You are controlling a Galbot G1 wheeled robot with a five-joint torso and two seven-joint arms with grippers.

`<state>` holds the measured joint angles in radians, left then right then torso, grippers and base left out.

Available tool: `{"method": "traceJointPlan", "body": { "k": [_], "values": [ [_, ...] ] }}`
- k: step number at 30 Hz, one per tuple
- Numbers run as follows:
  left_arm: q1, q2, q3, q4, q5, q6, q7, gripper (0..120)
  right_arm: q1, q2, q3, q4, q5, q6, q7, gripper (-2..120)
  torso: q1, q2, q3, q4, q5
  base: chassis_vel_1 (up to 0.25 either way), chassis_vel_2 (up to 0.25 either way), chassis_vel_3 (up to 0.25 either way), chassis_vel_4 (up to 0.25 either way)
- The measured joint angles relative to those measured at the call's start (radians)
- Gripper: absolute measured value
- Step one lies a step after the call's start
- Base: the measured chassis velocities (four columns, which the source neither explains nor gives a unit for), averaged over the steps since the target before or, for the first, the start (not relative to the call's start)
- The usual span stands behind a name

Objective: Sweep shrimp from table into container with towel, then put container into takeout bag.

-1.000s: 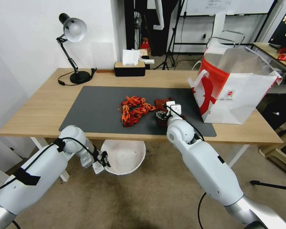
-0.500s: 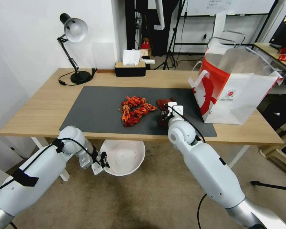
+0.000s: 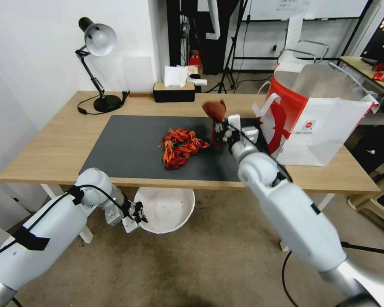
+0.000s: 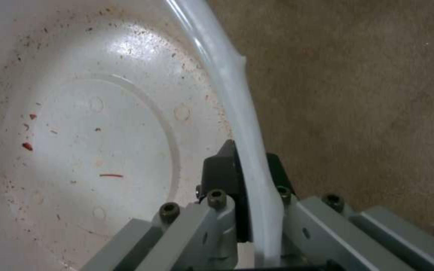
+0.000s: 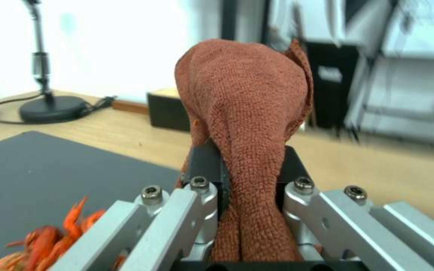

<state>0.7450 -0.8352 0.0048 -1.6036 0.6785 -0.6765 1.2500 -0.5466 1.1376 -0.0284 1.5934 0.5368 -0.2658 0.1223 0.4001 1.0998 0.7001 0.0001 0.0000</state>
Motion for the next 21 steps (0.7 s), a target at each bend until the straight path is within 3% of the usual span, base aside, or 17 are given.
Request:
{"method": "traceJointPlan", "body": {
  "k": [6,14,17,21],
  "values": [
    [0.005,-0.021,0.005,-0.006,0.033,-0.014,-0.009,0,0.148,-0.061,-0.143,-0.149,-0.075,0.067,-0.156,10,0.000,0.000,0.000,-0.0001,0.0000,0.000,0.000,0.000,0.000],
    [0.002,-0.025,0.018,-0.032,0.045,-0.020,0.017,0,0.226,-0.071,-0.247,-0.243,-0.066,0.059,-0.188,10,0.000,0.000,0.000,-0.0001,0.0000,0.000,0.000,0.000,0.000],
    [-0.016,-0.005,0.028,-0.053,0.046,-0.022,0.067,0,0.257,-0.063,-0.301,-0.292,-0.017,0.021,-0.188,10,0.000,0.000,0.000,-0.0001,0.0000,0.000,0.000,0.000,0.000],
    [-0.032,0.029,0.044,-0.076,0.030,-0.026,0.085,0,0.270,-0.058,-0.331,-0.320,-0.005,0.013,-0.197,10,0.000,0.000,0.000,-0.0001,0.0000,0.000,0.000,0.000,0.000]
  ]
}}
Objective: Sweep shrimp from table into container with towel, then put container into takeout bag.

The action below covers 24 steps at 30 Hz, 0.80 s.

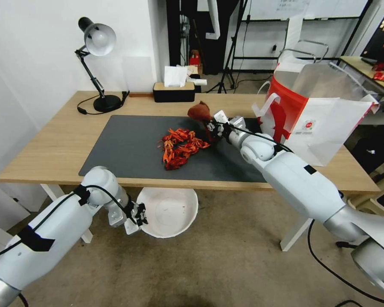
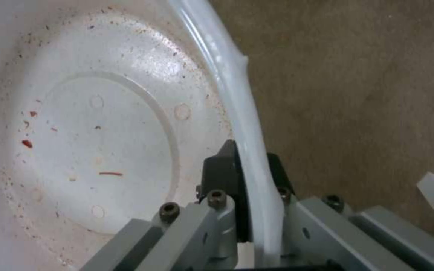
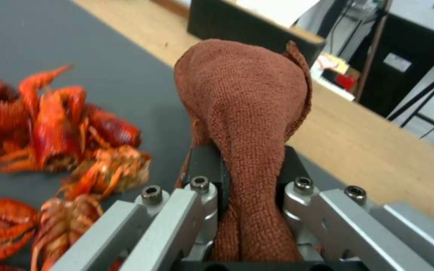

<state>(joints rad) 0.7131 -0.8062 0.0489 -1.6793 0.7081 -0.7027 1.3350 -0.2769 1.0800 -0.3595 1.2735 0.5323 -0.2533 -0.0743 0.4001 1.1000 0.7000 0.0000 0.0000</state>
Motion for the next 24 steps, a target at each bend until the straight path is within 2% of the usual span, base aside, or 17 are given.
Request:
{"method": "traceJointPlan", "body": {
  "k": [4,7,14,24],
  "values": [
    [-0.008,0.018,0.011,-0.014,-0.014,0.000,0.008,0,0.010,0.001,-0.018,-0.017,0.012,-0.001,-0.015,10,0.000,0.000,0.000,0.0000,0.0000,0.000,0.000,0.000,0.000],
    [-0.019,0.031,0.028,-0.024,-0.019,-0.010,0.016,0,0.032,0.010,-0.051,-0.043,0.085,-0.001,-0.022,10,0.000,0.000,0.000,0.0001,0.0000,0.000,0.000,0.000,0.000],
    [-0.051,0.017,0.061,-0.011,-0.014,-0.029,0.018,0,0.068,0.022,-0.093,-0.091,0.201,-0.021,-0.028,10,0.000,0.000,0.000,-0.0002,-0.0001,0.000,0.000,0.000,0.000],
    [-0.063,0.008,0.074,0.019,-0.011,-0.042,0.018,0,0.095,0.041,-0.108,-0.164,0.250,-0.024,-0.079,10,0.000,0.000,0.000,0.0001,-0.0001,0.000,0.000,0.000,0.000]
  ]
}}
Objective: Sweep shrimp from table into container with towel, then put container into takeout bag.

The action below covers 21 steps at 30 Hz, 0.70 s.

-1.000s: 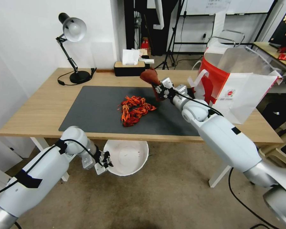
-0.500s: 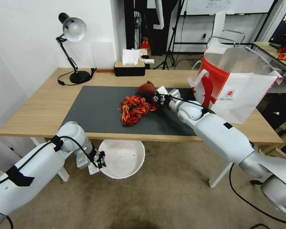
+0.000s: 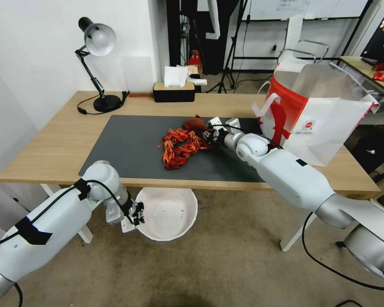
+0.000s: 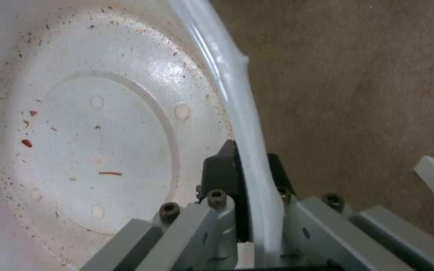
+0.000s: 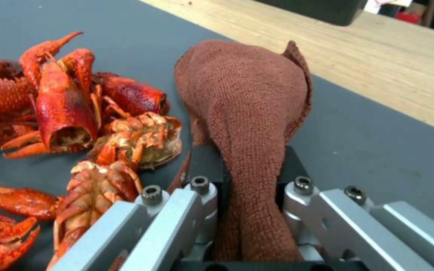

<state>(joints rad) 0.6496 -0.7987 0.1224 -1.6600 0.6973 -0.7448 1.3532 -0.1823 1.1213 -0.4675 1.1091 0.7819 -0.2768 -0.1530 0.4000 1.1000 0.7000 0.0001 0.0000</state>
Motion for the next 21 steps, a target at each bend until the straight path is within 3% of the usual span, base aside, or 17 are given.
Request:
{"method": "traceJointPlan", "body": {
  "k": [7,10,21],
  "values": [
    [0.003,-0.001,-0.006,0.012,0.001,-0.010,-0.002,0,0.039,0.000,-0.028,-0.051,-0.005,0.010,-0.076,10,0.000,0.000,0.000,0.0000,0.0001,0.000,0.000,0.000,0.000],
    [0.012,-0.004,-0.013,0.014,0.001,-0.012,-0.003,0,0.065,-0.011,-0.041,-0.075,-0.031,0.031,-0.174,10,0.000,0.000,0.000,-0.0001,0.0001,0.000,0.000,0.000,0.000],
    [-0.002,-0.019,-0.008,0.039,0.003,-0.017,-0.006,0,0.088,-0.040,-0.078,-0.059,-0.057,0.050,-0.239,10,0.000,0.000,0.000,0.0000,0.0002,0.000,0.000,0.000,0.000]
  ]
}}
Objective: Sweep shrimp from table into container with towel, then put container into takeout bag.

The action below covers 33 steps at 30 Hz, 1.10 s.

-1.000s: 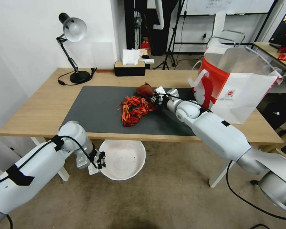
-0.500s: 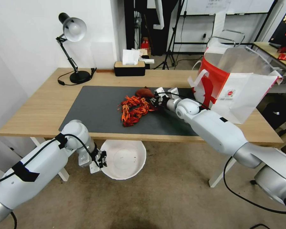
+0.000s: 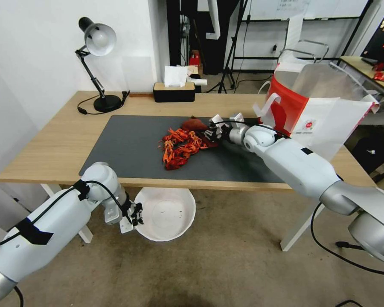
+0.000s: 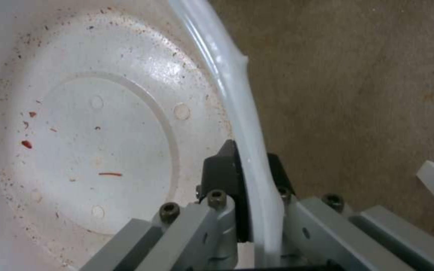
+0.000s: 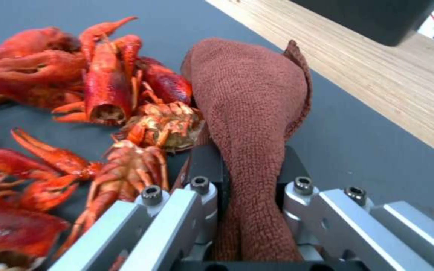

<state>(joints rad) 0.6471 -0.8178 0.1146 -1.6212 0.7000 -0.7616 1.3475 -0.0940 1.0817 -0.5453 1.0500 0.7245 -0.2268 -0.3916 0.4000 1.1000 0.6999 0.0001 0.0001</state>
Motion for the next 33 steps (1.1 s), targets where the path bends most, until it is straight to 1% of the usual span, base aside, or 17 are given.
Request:
{"method": "traceJointPlan", "body": {
  "k": [6,12,14,15,19,23,33],
  "values": [
    [-0.039,-0.023,0.026,0.039,-0.004,0.002,0.002,0,-0.011,-0.024,-0.009,0.044,-0.001,0.001,-0.032,10,0.000,0.000,0.000,-0.0002,-0.0001,0.000,0.000,0.000,0.000],
    [-0.056,-0.026,0.033,0.048,-0.009,0.004,0.002,0,-0.024,-0.040,-0.015,0.078,-0.001,-0.002,-0.037,10,0.000,0.000,0.000,0.0000,0.0000,0.000,0.000,0.000,0.000],
    [-0.068,-0.025,0.038,0.052,-0.018,0.006,0.003,0,-0.038,-0.058,-0.016,0.109,-0.001,-0.004,-0.037,10,0.000,0.000,0.000,0.0000,0.0000,0.000,0.000,0.000,0.000],
    [-0.068,-0.025,0.038,0.052,-0.018,0.006,0.003,0,-0.038,-0.058,-0.016,0.109,-0.001,-0.004,-0.037,10,0.000,0.000,0.000,0.0000,0.0000,0.000,0.000,0.000,0.000],
    [-0.076,-0.034,0.048,0.061,-0.023,0.008,0.004,0,-0.063,-0.107,-0.016,0.173,0.000,-0.004,-0.050,10,0.000,0.000,0.000,-0.0001,-0.0001,0.000,0.000,0.000,0.000],
    [-0.078,-0.044,0.052,0.065,-0.023,0.008,0.005,0,-0.078,-0.131,-0.014,0.202,0.001,0.000,-0.072,10,0.000,0.000,0.000,-0.0001,-0.0001,0.000,0.000,0.000,0.000],
    [-0.083,-0.052,0.055,0.074,-0.024,0.009,0.005,0,-0.098,-0.159,-0.010,0.226,0.002,0.028,-0.146,10,0.000,0.000,0.000,0.0000,0.0000,0.000,0.000,0.000,0.000]
  ]
}}
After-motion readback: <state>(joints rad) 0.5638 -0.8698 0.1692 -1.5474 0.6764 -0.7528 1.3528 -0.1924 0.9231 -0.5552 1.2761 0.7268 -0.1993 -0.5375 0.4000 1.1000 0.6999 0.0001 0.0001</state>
